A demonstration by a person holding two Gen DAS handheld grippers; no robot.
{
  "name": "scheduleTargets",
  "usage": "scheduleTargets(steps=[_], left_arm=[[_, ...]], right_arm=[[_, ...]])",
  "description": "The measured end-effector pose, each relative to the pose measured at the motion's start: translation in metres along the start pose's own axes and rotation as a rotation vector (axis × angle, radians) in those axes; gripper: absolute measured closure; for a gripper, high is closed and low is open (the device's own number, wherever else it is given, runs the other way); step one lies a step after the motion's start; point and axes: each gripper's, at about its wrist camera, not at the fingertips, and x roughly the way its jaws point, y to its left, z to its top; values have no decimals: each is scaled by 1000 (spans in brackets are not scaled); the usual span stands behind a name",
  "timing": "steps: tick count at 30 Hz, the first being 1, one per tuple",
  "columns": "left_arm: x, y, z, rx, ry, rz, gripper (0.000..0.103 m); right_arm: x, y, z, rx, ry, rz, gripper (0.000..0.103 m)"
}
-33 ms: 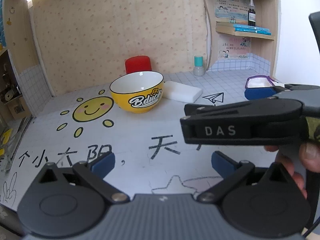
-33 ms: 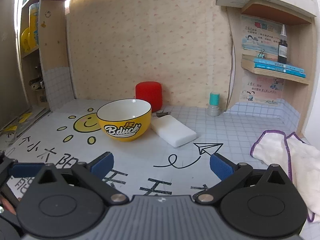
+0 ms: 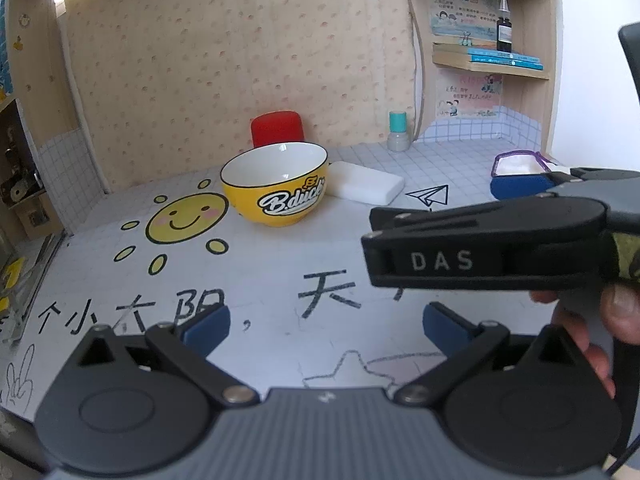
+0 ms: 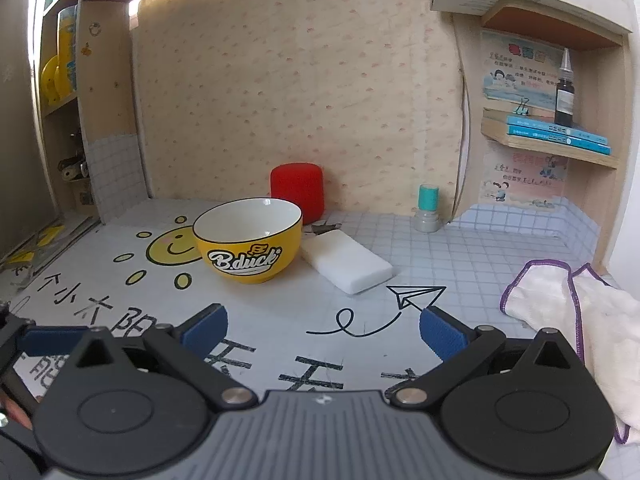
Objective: Clean bowl
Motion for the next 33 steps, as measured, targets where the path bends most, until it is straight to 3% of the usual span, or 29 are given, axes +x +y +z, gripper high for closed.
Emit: scheduleTargets(steps=[7,13,17,19,33], left_arm=[[0,13,-5,-39,-6,-69,0],[7,-6,1,-2,41,0,0],[9,-2,-1,-32,44,-11,0],[8,-1,-2,-34,36,1,0],[4,1,-2,-37,8,34,0]], right_arm=[[-2,-5,-2,15,-46,2,0],[-2,-3,1,24,-59,-38,0],[-2,-10,1,105,-60,-27,0],[-5,-9,1,114,-102,-33,0],[-1,12,4,-40,-62,-6,0]])
